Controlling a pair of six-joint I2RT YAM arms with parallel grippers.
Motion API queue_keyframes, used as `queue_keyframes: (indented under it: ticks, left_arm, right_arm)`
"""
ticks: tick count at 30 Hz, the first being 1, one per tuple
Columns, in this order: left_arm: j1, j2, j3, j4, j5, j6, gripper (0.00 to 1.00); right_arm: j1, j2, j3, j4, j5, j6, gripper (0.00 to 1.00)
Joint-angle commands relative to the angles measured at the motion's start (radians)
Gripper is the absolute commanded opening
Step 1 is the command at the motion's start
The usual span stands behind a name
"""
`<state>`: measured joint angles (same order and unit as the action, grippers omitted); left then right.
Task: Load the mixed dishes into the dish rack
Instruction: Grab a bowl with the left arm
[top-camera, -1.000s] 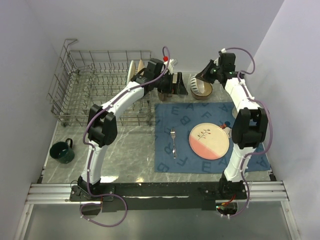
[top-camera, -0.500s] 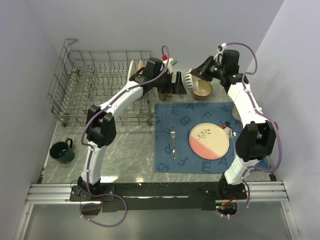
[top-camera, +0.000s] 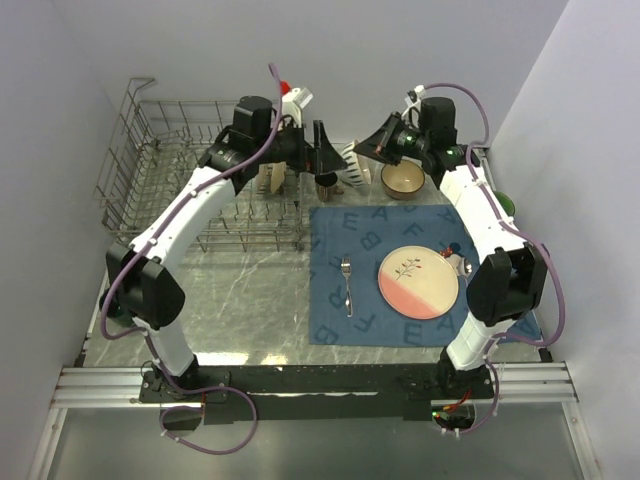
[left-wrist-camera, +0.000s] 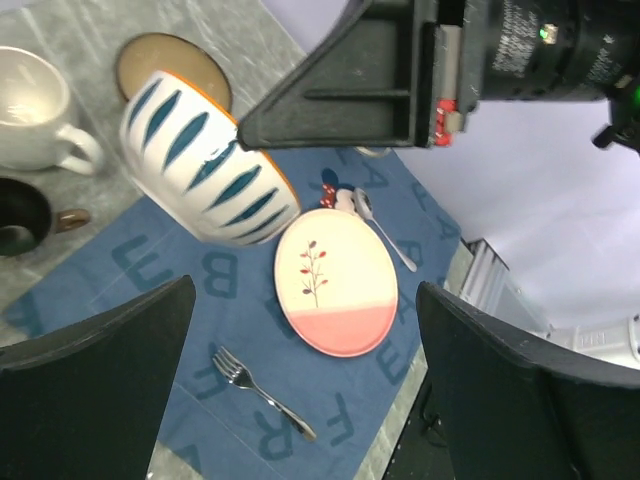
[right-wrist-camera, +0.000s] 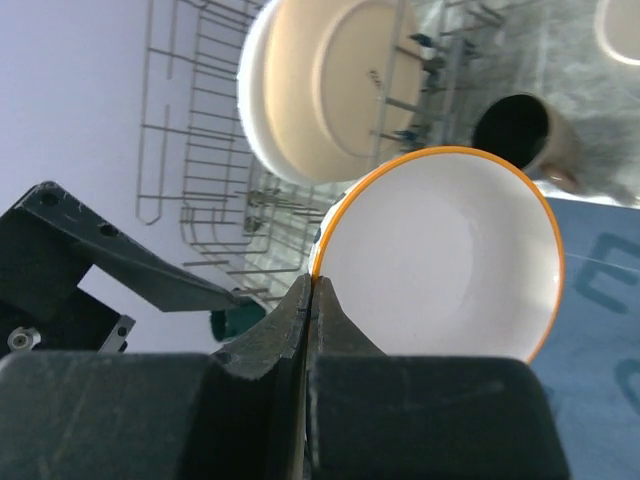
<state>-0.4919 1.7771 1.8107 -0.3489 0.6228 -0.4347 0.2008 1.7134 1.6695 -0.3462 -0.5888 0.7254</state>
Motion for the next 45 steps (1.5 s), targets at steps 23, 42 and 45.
queue_keyframes:
  ticks: [23, 42, 45]
  left_arm:
    - [0.088, -0.214, -0.171, -0.033, -0.17, -0.081, 0.99]
    - [0.205, -0.41, -0.237, -0.082, -0.06, -0.026, 0.99]
    - [0.213, -0.426, -0.221, -0.113, -0.051, -0.006, 0.99]
  right_arm:
    - [0.184, 0.094, 0.229, 0.082, -0.097, 0.132, 0.0]
    - [0.227, 0.036, 0.165, -0.02, -0.246, 0.016, 0.0]
    - [0.226, -0.009, 0.101, -0.027, -0.278, 0.008, 0.0]
